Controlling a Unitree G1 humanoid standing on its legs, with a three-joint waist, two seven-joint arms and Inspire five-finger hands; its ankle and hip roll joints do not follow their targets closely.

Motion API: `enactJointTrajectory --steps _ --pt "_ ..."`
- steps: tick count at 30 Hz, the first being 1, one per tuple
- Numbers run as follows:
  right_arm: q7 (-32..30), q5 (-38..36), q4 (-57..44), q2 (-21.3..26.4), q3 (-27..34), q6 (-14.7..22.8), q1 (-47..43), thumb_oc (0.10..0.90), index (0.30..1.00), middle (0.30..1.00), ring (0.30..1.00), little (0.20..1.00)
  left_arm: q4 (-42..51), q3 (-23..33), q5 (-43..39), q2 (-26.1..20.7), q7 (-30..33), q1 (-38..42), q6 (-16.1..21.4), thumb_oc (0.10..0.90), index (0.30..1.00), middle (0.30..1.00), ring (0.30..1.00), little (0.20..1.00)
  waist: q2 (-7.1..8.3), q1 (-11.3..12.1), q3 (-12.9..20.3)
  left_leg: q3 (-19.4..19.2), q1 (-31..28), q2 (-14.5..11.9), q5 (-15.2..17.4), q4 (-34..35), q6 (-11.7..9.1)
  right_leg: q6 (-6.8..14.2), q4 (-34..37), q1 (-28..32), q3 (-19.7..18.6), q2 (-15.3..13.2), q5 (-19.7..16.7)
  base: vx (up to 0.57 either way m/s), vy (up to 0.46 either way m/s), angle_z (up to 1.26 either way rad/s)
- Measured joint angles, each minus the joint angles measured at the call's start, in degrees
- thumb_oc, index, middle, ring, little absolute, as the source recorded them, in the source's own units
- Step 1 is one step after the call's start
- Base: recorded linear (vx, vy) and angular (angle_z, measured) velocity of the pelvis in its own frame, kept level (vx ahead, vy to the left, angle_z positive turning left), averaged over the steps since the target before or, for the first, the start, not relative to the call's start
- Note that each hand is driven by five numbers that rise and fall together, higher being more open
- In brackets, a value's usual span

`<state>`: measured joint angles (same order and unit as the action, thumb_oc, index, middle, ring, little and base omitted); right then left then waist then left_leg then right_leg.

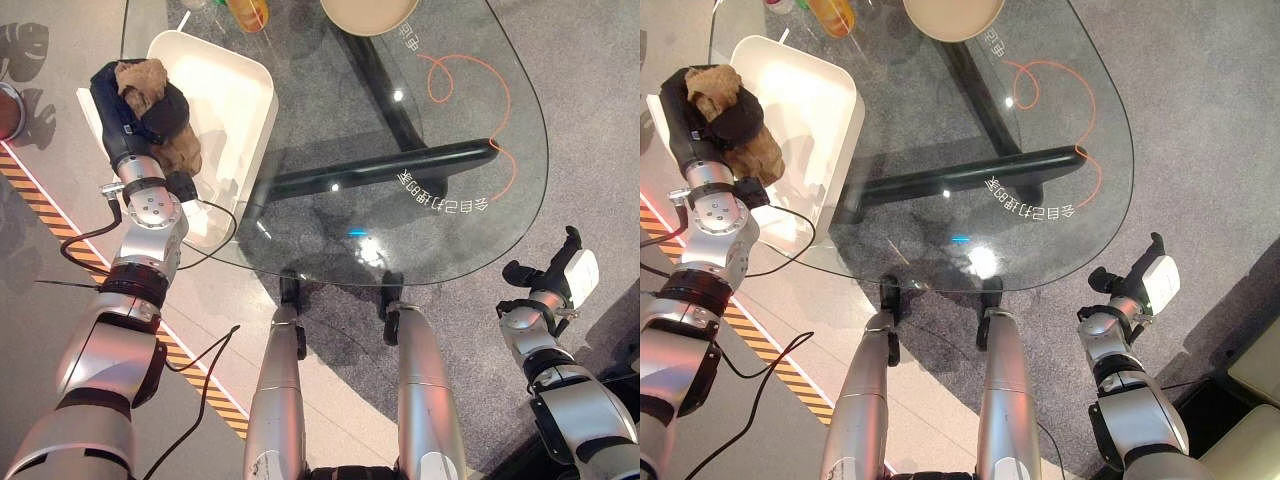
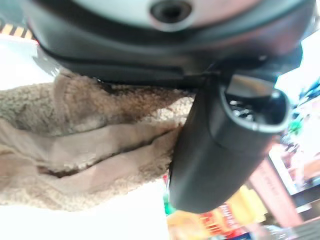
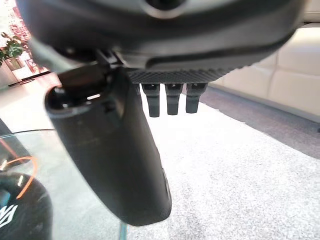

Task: Wipe the table with a cloth and put it in the basket.

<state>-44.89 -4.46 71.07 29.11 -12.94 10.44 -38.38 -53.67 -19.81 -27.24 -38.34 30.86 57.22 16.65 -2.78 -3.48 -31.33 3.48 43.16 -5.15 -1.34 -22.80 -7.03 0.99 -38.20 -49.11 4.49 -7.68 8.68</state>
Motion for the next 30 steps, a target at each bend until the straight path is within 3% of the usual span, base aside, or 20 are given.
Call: enactJointTrajectory --steps 8,16,30 --pt "1.0 -0.1 1.3 0.0 0.0 -1.9 0.9 0.8 0.9 0.9 0.9 0.9 -5.0 -0.4 2.3 -0.4 -0.5 1.9 -4.7 0.1 0.3 0.3 0.3 0.2 0.0 -0.2 0.0 -0.1 0.0 -0.1 -0.1 0.3 -0.2 0.0 -0.4 -0.3 0.0 0.0 0.0 0.0 0.0 0.0" --pt "1.0 -0.1 1.5 0.0 0.0 -2.4 0.8 0.8 0.9 0.9 0.9 0.9 -6.6 -4.3 4.8 -1.2 -3.1 2.1 -8.7 0.1 0.3 0.3 0.3 0.2 0.0 -1.0 0.0 -0.1 0.1 -0.1 -0.2 0.8 -0.3 0.0 -0.3 -0.5 0.0 0.0 0.0 0.0 0.0 0.0" --pt "4.3 -0.8 1.6 -0.1 0.0 -5.1 0.9 0.8 0.9 0.9 0.9 0.9 -8.8 -6.5 7.1 -1.2 -6.7 5.5 -11.3 0.1 0.3 0.3 0.3 0.2 0.0 -1.9 0.0 -0.7 0.3 -0.3 -0.2 0.8 -0.3 0.0 -0.5 -1.2 -0.4 0.1 0.0 0.0 0.001 -0.01"
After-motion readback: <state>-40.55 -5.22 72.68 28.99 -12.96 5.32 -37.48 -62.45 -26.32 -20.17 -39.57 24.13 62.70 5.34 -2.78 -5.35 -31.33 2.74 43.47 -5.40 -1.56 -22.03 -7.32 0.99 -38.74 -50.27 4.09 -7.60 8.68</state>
